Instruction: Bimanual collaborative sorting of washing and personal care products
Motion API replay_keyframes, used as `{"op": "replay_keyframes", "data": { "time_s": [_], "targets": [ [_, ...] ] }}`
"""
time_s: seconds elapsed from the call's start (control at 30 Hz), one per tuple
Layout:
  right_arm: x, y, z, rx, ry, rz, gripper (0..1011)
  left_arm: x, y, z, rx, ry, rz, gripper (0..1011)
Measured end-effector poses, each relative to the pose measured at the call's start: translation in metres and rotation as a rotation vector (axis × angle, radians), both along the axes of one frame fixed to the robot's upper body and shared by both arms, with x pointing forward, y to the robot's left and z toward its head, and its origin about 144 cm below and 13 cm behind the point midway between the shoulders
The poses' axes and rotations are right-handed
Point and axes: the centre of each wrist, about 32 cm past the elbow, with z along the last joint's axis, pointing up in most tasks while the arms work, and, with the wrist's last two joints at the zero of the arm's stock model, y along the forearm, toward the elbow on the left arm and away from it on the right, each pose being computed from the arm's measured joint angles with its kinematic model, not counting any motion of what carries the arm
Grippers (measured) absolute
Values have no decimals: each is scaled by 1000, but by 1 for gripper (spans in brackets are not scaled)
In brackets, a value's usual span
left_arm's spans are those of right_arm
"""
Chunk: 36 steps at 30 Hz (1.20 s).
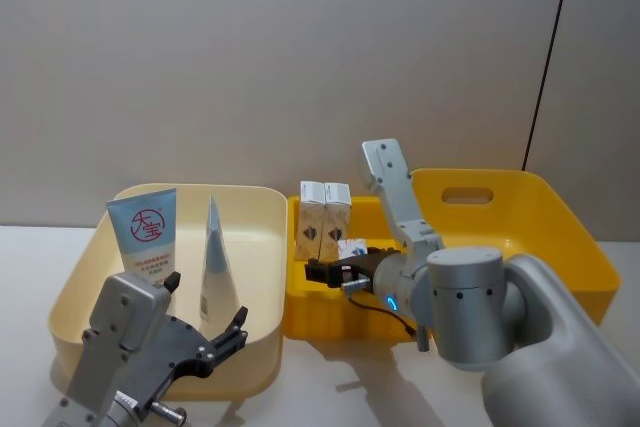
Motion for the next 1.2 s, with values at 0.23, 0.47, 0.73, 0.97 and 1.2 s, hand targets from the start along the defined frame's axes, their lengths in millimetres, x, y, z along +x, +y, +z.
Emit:
{"op": "replay_keyframes", "data": {
  "time_s": [0.23,0.47,0.73,0.97,1.2],
  "targets": [
    [3,5,-3,-9,-2,-5,1001,0,0,0,0,0,0,1003],
    [5,8,-4,-19,-8,-11,968,0,0,0,0,0,0,1003],
    [6,10,-5,-25,-9,-13,783,0,0,0,0,0,0,1003],
    [6,11,-5,-28,-11,-16,547,0,0,0,0,0,0,1003],
    [7,12,-5,-29,-12,-16,451,0,0,0,0,0,0,1003]
  ]
}}
